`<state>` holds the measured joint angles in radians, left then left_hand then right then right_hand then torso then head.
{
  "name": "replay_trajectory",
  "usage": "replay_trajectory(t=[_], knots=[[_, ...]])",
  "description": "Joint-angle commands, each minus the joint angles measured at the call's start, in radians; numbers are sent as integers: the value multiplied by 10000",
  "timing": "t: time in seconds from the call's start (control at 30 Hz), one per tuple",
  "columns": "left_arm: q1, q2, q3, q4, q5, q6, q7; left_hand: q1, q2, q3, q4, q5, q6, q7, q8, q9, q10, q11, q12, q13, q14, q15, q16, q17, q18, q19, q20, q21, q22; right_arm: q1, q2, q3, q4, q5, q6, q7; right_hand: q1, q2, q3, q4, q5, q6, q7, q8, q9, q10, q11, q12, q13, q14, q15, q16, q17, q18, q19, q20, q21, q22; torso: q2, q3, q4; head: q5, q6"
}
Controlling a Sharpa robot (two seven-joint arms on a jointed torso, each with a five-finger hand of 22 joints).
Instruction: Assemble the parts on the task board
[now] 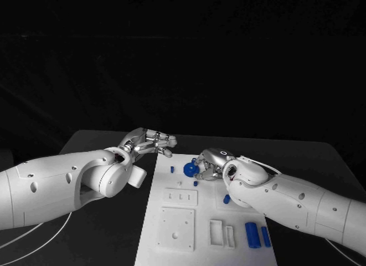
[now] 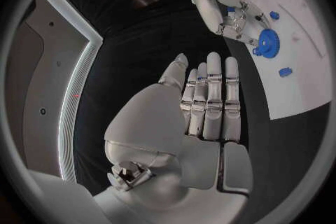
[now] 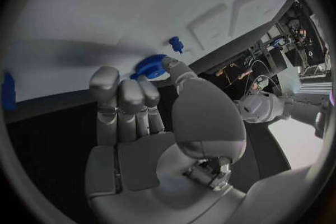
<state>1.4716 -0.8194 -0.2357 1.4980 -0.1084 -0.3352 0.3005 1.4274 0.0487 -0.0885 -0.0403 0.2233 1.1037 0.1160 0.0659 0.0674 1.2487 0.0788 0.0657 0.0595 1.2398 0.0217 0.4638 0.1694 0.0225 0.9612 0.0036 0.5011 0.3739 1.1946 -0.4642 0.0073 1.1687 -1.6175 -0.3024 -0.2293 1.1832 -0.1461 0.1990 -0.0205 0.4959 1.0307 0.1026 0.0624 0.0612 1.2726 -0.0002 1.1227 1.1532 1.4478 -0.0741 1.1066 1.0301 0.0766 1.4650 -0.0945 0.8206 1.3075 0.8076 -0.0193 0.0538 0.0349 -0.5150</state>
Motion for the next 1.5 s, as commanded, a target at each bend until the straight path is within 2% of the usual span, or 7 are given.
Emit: replay_trajectory(t=[0.03,0.3,0.57,0.83,1.03,1.33,1.5], knots=[[26,6,7,8,-25,106,48,-59,63,-20,-63,-6,-98,6,0,3,-71,-33,-40,1,24,21,-44,-15,54,3,12,1,12,-70,-99,-25,59,36,-142,-23,-104,-42,11,76,12,64,-5,-2,12,28,-48,44,6,8,-8,43,5,72,385,-13,32,978,1,19,-3,-15,4],[26,-15,6,-30,-26,101,49,-80,52,-2,-95,7,-111,7,0,3,-91,-28,-41,1,25,23,-45,-18,58,7,14,-7,32,-92,-443,-14,335,229,-1312,99,-59,-113,12,93,-151,76,-10,-2,12,66,-50,66,19,11,-11,51,9,99,398,-13,47,981,-1,27,-15,-58,33],[25,-63,5,-53,-27,109,49,-80,52,-2,-95,7,-111,7,0,3,-91,-28,-41,1,25,23,-45,-18,58,7,14,-7,32,-93,-1184,155,949,593,-1414,295,69,-148,28,12,-185,120,-13,-2,12,65,-54,57,12,11,-11,53,10,110,393,-5,52,983,-8,43,-42,-157,72],[25,-133,-3,-80,-27,142,54,-67,53,11,-116,3,-109,8,3,5,-72,-35,-36,2,27,19,-44,-17,59,6,12,-9,39,-92,-2371,694,1540,1565,-879,1286,415,-18,219,-651,-467,296,-1,-7,9,30,-42,29,-5,-7,-6,-26,-57,77,337,-3,-31,967,-18,83,-105,-263,98],[24,-153,-12,-105,-42,197,46,-53,59,20,-130,3,-101,5,5,5,-18,-50,-34,2,24,14,-45,-17,55,-2,9,-8,44,-90,-3146,1064,1506,2195,-283,1981,443,136,2,-1227,-415,293,24,-7,9,-8,-18,-5,-42,-9,14,-57,-40,58,302,10,-63,962,-21,107,-135,-365,142],[21,-128,-19,-186,-88,264,49,-37,61,29,-152,13,-98,1,3,4,55,-71,-36,2,20,5,-46,-17,47,-10,1,-3,54,-89,-3599,1187,770,2671,146,2765,692,321,-866,-1433,-355,173,48,-6,10,-92,7,-75,-124,-24,39,-104,-1,76,252,38,-116,954,-17,198,-185,-414,130],[19,-100,-22,-247,-96,276,57,-32,61,33,-170,12,-98,4,2,4,38,-65,-41,0,16,7,-49,-18,42,-19,-2,1,63,-92,-3648,1202,353,2841,442,3103,783,440,-1332,-1527,-371,39,70,-4,11,-137,25,-104,-161,-33,53,-135,4,85,238,54,-140,952,-15,162,-170,-458,117]])
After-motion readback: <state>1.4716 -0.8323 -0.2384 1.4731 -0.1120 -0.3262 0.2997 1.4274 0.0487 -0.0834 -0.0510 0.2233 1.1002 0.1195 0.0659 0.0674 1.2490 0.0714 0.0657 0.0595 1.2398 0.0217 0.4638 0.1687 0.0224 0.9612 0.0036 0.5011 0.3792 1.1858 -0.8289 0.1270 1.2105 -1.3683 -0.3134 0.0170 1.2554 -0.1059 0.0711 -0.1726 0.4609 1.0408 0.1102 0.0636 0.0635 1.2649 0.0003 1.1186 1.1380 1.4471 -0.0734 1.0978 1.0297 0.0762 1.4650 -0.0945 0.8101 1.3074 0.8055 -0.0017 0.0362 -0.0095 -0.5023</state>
